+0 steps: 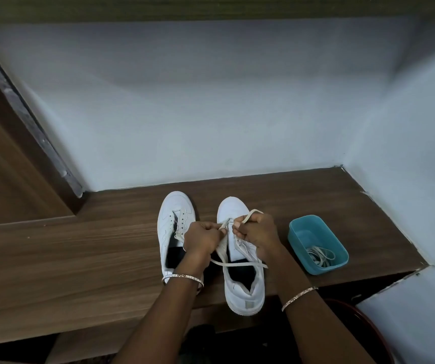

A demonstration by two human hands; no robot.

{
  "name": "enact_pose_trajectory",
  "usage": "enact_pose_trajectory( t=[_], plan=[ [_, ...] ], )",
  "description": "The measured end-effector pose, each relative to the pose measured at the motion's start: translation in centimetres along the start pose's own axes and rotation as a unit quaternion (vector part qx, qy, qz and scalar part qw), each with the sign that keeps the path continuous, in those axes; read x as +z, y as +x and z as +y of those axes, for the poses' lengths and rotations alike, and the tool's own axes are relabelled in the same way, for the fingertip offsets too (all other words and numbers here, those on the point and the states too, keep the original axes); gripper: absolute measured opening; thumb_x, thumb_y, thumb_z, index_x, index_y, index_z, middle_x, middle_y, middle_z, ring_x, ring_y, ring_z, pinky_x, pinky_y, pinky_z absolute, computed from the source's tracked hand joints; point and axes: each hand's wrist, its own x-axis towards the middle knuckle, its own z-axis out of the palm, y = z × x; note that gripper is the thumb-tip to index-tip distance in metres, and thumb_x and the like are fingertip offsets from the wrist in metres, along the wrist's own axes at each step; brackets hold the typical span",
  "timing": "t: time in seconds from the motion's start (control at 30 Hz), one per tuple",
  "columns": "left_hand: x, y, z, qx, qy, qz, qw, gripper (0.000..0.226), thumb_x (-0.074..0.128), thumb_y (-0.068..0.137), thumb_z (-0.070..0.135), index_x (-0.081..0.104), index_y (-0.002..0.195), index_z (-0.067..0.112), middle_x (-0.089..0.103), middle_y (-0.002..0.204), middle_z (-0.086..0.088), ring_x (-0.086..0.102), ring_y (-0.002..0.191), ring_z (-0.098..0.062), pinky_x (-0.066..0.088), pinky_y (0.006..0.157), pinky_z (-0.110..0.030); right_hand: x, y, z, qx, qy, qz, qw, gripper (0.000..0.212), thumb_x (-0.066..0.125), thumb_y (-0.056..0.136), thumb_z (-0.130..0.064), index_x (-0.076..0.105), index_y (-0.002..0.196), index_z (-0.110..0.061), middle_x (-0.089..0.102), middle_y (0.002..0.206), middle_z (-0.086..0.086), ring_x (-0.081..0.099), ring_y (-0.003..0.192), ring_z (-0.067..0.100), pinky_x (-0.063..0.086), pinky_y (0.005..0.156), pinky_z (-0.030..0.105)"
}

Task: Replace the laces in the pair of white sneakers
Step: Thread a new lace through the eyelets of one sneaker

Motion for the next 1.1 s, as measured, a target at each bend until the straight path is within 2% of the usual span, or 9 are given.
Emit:
enact_pose_trajectory(
  t=[0.1, 0.17, 0.27, 0.4, 0.73, 0.83, 0.93, 1.0, 1.1],
  plan=[
    [-0.1, 0.6, -0.5, -0.015, -0.032, -0.019, 0.999, 0.008, 0.083, 0.07, 0.016, 0.079, 0.07, 0.024, 0.076, 0.076, -0.002, 0.073, 0.085, -0.026, 0.057, 0.089, -0.046, 0.3, 0.0, 0.3, -0.025, -0.049, 0.018, 0.998, 0.015, 0.071, 0.081, 0.01, 0.071, 0.07, 0.0, 0.067, 0.072, 0.018, 0.062, 0.06, 0.024, 0.055, 0.065, 0.038],
    [-0.2, 0.7, -0.5, -0.022, -0.048, -0.032, 0.998, 0.009, 0.083, 0.067, 0.016, 0.08, 0.074, 0.021, 0.077, 0.08, -0.005, 0.073, 0.087, -0.028, 0.057, 0.089, -0.047, 0.5, -0.2, 0.3, -0.043, -0.081, 0.026, 0.995, 0.011, 0.07, 0.082, 0.01, 0.07, 0.072, 0.006, 0.067, 0.072, 0.022, 0.06, 0.058, 0.023, 0.054, 0.062, 0.036],
    [-0.4, 1.0, -0.7, -0.03, -0.067, -0.055, 0.996, 0.023, 0.082, 0.058, 0.023, 0.081, 0.081, 0.019, 0.077, 0.084, -0.006, 0.073, 0.089, -0.027, 0.057, 0.09, -0.048, 0.7, 0.0, 0.5, -0.087, -0.14, 0.035, 0.986, 0.01, 0.069, 0.084, 0.004, 0.07, 0.078, 0.012, 0.069, 0.076, 0.028, 0.063, 0.06, 0.03, 0.058, 0.067, 0.045],
    [-0.4, 1.0, -0.8, -0.028, -0.068, -0.064, 0.995, 0.013, 0.082, 0.068, 0.018, 0.081, 0.081, 0.019, 0.077, 0.083, -0.006, 0.073, 0.089, -0.028, 0.057, 0.089, -0.049, 1.0, 0.1, 0.9, -0.131, -0.223, 0.039, 0.965, 0.023, 0.064, 0.085, -0.008, 0.065, 0.068, 0.007, 0.065, 0.067, 0.024, 0.064, 0.068, 0.041, 0.054, 0.066, 0.052],
    [-0.5, 0.7, -0.7, -0.015, -0.055, -0.056, 0.997, 0.008, 0.081, 0.075, 0.014, 0.081, 0.08, 0.02, 0.077, 0.082, -0.005, 0.073, 0.089, -0.029, 0.058, 0.088, -0.047, 1.2, 0.2, 0.8, -0.145, -0.27, 0.032, 0.951, 0.021, 0.064, 0.089, -0.012, 0.065, 0.075, 0.004, 0.065, 0.071, 0.021, 0.064, 0.072, 0.037, 0.054, 0.073, 0.049],
    [-0.4, 0.5, -0.7, -0.011, -0.052, -0.053, 0.997, 0.008, 0.081, 0.076, 0.014, 0.081, 0.08, 0.02, 0.077, 0.082, -0.005, 0.073, 0.089, -0.029, 0.059, 0.086, -0.045, 1.4, 0.2, 0.9, -0.147, -0.304, 0.037, 0.94, 0.019, 0.067, 0.089, -0.014, 0.069, 0.081, 0.003, 0.068, 0.076, 0.016, 0.064, 0.075, 0.029, 0.052, 0.072, 0.038],
    [-0.6, 0.1, -0.5, -0.004, -0.054, -0.064, 0.997, 0.005, 0.076, 0.084, 0.02, 0.08, 0.084, 0.017, 0.076, 0.085, -0.008, 0.073, 0.085, -0.027, 0.062, 0.076, -0.042, 1.7, 0.2, 0.8, -0.148, -0.319, 0.041, 0.935, 0.017, 0.071, 0.087, -0.015, 0.072, 0.085, 0.001, 0.07, 0.082, 0.012, 0.064, 0.078, 0.025, 0.046, 0.068, 0.031],
    [-0.9, 0.1, -0.2, -0.024, -0.096, -0.081, 0.992, 0.02, 0.063, 0.096, 0.022, 0.076, 0.09, 0.008, 0.075, 0.085, -0.012, 0.071, 0.075, -0.023, 0.061, 0.065, -0.034, 1.6, 0.1, 0.6, -0.15, -0.308, 0.039, 0.939, 0.016, 0.075, 0.084, -0.014, 0.074, 0.083, 0.001, 0.071, 0.08, 0.011, 0.063, 0.075, 0.021, 0.044, 0.066, 0.028],
    [-1.3, -0.1, 0.4, -0.038, -0.11, -0.093, 0.989, 0.022, 0.053, 0.101, 0.014, 0.071, 0.098, 0.001, 0.071, 0.084, -0.012, 0.068, 0.066, -0.019, 0.059, 0.054, -0.028, 1.3, -0.4, 0.7, -0.11, -0.189, 0.052, 0.974, 0.011, 0.085, 0.074, -0.013, 0.08, 0.081, -0.007, 0.075, 0.078, 0.003, 0.07, 0.075, 0.016, 0.057, 0.074, 0.031]
  ],
)
